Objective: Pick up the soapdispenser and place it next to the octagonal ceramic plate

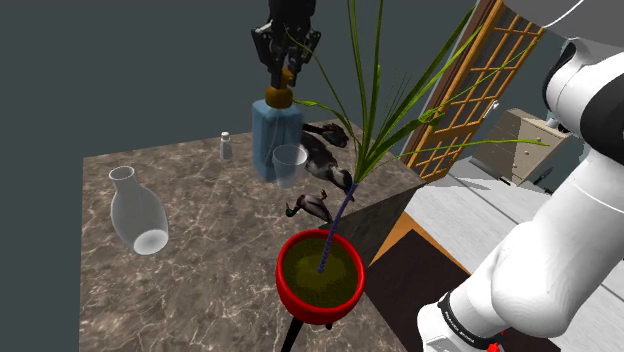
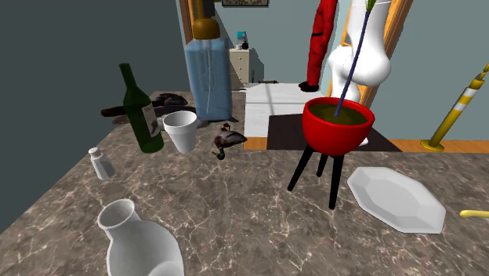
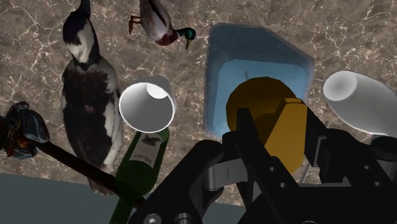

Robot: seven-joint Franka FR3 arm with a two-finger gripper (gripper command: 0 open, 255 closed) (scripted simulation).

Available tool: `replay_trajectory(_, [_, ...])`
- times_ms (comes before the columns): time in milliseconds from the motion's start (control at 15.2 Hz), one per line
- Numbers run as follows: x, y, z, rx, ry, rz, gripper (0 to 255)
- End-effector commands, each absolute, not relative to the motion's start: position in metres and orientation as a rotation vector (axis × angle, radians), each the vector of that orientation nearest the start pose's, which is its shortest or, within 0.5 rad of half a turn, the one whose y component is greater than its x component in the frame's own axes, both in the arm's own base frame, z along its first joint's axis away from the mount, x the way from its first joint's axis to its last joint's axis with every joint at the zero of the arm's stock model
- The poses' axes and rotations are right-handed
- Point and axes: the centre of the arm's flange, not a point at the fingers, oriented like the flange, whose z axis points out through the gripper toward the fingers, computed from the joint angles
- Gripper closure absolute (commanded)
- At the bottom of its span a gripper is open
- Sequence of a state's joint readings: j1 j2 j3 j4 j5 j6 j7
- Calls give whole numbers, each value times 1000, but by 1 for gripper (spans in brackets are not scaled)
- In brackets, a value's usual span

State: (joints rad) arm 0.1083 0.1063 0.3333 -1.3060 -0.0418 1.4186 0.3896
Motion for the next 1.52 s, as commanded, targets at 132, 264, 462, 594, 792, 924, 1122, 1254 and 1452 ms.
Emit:
replay_trajectory(132, [522, 227, 697, -3142, -68, -22, 255])
replay_trajectory(264, [522, 227, 708, -3142, -68, -22, 255])
replay_trajectory(462, [522, 227, 724, -3142, -68, -22, 255])
replay_trajectory(594, [522, 227, 734, -3142, -68, -22, 255])
replay_trajectory(792, [522, 227, 750, -3142, -68, -22, 255])
replay_trajectory(924, [522, 227, 760, -3142, -68, -22, 255])
replay_trajectory(1122, [482, 225, 760, -3142, -68, -22, 255])
replay_trajectory(1254, [456, 223, 760, -3142, -68, -22, 255])
replay_trajectory(1452, [416, 221, 761, -3142, -68, -22, 255])
